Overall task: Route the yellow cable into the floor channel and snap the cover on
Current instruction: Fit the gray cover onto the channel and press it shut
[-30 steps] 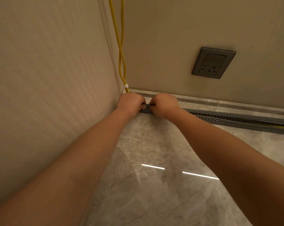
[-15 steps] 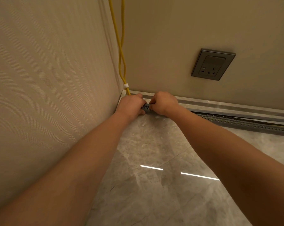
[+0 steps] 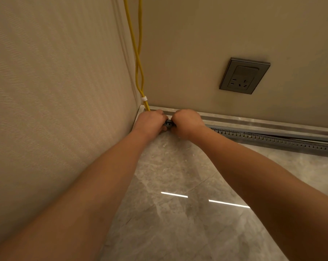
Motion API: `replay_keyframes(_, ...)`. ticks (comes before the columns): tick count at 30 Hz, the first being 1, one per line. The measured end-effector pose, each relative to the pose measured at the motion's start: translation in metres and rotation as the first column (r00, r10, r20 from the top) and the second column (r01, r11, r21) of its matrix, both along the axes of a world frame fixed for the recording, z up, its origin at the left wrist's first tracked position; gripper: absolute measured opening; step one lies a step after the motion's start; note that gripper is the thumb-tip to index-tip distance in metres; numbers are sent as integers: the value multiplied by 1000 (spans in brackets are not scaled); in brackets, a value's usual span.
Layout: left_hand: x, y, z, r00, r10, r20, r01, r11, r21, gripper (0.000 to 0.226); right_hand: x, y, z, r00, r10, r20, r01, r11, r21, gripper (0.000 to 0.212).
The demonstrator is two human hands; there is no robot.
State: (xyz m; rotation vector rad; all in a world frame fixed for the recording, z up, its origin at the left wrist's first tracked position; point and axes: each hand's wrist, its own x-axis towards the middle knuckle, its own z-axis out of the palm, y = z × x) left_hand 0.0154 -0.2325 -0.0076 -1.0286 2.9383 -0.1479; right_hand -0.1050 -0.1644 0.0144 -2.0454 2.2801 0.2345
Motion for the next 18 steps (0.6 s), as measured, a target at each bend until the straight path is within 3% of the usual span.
replay_keyframes(11, 2, 0, 1, 1000, -22, 13, 23, 999, -33, 30, -2, 2, -5, 997, 65, -35, -67, 997, -42, 19)
replay_keyframes(18, 3, 3, 6, 1000, 13, -22, -13, 1000, -10, 30, -7, 3, -6, 997, -8, 71, 16, 992, -121, 19)
